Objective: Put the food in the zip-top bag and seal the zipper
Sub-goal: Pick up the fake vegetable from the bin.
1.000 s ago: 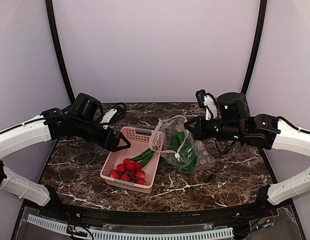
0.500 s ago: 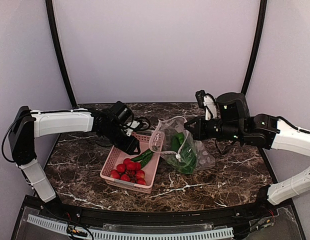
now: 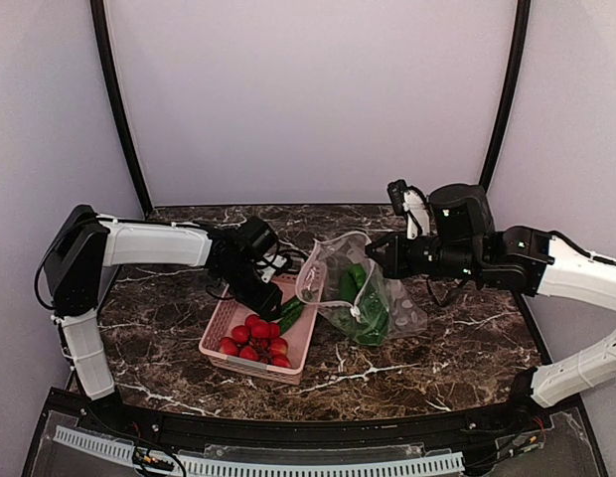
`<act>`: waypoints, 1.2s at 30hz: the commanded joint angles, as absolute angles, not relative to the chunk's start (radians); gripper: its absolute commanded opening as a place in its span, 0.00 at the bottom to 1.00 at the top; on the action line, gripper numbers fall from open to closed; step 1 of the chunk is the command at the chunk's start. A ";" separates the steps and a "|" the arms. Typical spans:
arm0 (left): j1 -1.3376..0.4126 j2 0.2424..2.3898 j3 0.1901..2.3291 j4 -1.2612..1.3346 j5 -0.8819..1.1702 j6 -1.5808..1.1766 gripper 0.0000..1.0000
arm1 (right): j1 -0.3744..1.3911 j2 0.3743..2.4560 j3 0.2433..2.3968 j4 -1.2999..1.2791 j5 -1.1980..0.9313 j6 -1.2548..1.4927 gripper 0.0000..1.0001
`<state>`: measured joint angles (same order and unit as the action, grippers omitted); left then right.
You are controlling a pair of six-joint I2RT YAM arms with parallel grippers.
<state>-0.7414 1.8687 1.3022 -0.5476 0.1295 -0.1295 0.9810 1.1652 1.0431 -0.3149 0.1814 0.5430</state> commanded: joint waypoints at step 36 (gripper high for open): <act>-0.796 1.853 1.296 -0.510 -0.084 -0.183 0.20 | 0.960 1.112 1.016 -0.303 0.203 0.565 0.00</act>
